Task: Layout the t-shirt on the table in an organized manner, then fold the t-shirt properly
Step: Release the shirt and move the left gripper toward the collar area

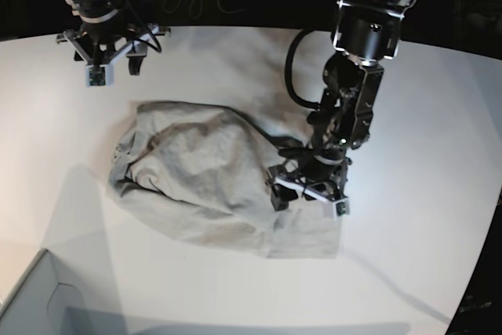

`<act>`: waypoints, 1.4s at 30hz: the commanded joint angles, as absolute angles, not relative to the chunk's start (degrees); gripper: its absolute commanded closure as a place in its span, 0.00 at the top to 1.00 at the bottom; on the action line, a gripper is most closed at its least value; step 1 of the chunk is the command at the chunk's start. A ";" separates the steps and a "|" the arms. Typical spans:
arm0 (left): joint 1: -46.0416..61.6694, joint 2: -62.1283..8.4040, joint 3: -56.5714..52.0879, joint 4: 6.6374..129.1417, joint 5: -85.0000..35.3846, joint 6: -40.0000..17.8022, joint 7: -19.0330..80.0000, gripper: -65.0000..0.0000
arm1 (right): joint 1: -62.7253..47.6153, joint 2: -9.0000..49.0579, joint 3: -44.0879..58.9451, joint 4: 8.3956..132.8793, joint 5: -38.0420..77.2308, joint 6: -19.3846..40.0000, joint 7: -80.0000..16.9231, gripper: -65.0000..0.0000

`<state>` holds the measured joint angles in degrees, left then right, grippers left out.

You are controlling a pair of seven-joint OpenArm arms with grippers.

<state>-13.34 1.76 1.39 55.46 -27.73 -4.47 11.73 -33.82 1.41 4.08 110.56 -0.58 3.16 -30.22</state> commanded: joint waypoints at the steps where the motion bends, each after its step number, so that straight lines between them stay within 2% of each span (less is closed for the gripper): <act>1: -14.20 1.98 1.36 56.31 -28.09 -5.05 10.59 0.63 | -33.80 1.63 4.18 111.43 -0.31 3.74 -28.97 0.47; 4: -13.76 1.89 1.45 56.22 -28.09 -5.05 10.86 0.61 | -33.71 1.63 4.18 111.43 -0.31 3.74 -28.97 0.47; 5: -13.41 1.80 1.45 56.22 -28.09 -5.05 10.95 0.58 | -33.36 1.63 4.18 111.43 -0.31 3.74 -28.97 0.47; 7: -12.70 1.80 1.27 56.40 -28.09 -5.05 10.86 0.42 | -33.19 1.63 4.26 111.43 -0.31 3.74 -28.97 0.47; 9: -12.35 1.80 1.27 56.57 -28.18 -5.05 10.86 0.20 | -33.01 1.63 4.26 111.43 -0.31 3.74 -28.97 0.47; 10: -12.26 1.80 1.27 56.66 -28.18 -4.79 10.86 0.06 | -33.01 1.63 4.26 111.43 -0.31 3.74 -28.97 0.47; 11: -12.26 1.80 1.27 56.66 -28.18 -4.70 11.03 0.00 | -33.01 1.63 4.26 111.43 -0.31 3.74 -28.97 0.47; 13: -12.26 1.80 1.19 56.66 -28.18 -4.70 11.03 0.02 | -33.01 1.63 4.26 111.43 -0.31 3.74 -28.97 0.47; 15: -11.30 1.80 1.19 57.45 -28.26 -4.70 10.86 0.00 | -33.01 1.63 4.26 111.34 -0.31 3.74 -28.97 0.47; 22: -3.30 0.40 1.19 74.95 -32.48 -4.62 10.86 0.00 | -33.01 1.63 4.44 111.34 -0.31 3.74 -28.97 0.47; 32: 8.66 -1.80 1.89 89.89 -38.02 -4.62 11.30 0.00 | -33.01 1.63 4.88 111.34 -0.31 3.74 -28.97 0.47; 37: 15.78 -4.44 8.04 96.22 -38.11 -5.05 11.21 0.00 | -33.01 1.45 10.42 111.34 -0.31 3.74 -28.79 0.47; 42: 13.93 -9.54 20.44 96.40 -38.02 -5.14 10.95 0.00 | -33.01 1.63 15.08 111.60 -0.31 3.74 -28.62 0.47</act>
